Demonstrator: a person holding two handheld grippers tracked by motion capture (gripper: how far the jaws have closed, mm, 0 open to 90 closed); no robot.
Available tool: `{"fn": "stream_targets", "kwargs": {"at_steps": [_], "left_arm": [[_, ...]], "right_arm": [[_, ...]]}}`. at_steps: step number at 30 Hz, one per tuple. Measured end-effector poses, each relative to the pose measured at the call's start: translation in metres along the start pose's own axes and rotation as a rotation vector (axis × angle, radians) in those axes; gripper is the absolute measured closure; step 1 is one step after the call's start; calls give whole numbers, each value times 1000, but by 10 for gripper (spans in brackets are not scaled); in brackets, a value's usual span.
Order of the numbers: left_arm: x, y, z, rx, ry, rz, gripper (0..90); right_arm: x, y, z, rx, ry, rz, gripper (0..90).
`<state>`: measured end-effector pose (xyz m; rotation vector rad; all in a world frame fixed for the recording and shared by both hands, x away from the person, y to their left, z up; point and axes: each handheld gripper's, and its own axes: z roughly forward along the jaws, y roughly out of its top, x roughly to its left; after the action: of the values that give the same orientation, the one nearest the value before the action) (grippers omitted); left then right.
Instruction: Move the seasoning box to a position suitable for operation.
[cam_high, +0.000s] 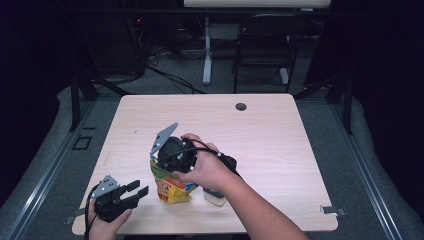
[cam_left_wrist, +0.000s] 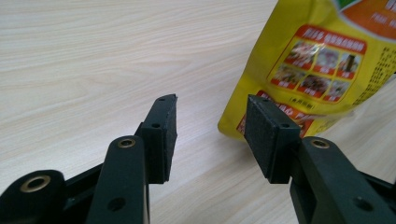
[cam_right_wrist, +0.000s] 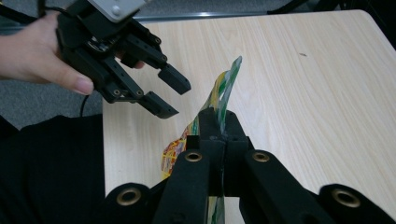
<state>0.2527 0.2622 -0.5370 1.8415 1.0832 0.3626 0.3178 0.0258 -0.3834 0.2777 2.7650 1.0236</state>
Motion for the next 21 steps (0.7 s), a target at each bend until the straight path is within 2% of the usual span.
{"fn": "stream_targets", "kwargs": {"at_steps": [6, 9, 11, 14, 15, 20, 21], "left_arm": [[0, -1, 2, 13, -6, 14, 555], [-3, -2, 5, 9, -9, 24, 565], [-6, -2, 7, 19, -12, 32, 566], [-10, -2, 11, 17, -20, 50, 568], [-12, -2, 13, 28, -32, 48, 569], [-14, -3, 17, 28, -50, 41, 577], [-15, -2, 17, 31, -59, 50, 577]], "right_arm": [[-2, -3, -19, -40, 6, 11, 900], [-6, -5, -36, -86, 9, 29, 900], [-6, -5, -39, -92, 8, 31, 900], [-7, -5, -50, -110, 3, 25, 900], [-6, -5, -56, -118, -1, 20, 900], [-4, -3, -66, -130, -4, 9, 900], [-2, -2, -70, -135, -2, 9, 900]]}}
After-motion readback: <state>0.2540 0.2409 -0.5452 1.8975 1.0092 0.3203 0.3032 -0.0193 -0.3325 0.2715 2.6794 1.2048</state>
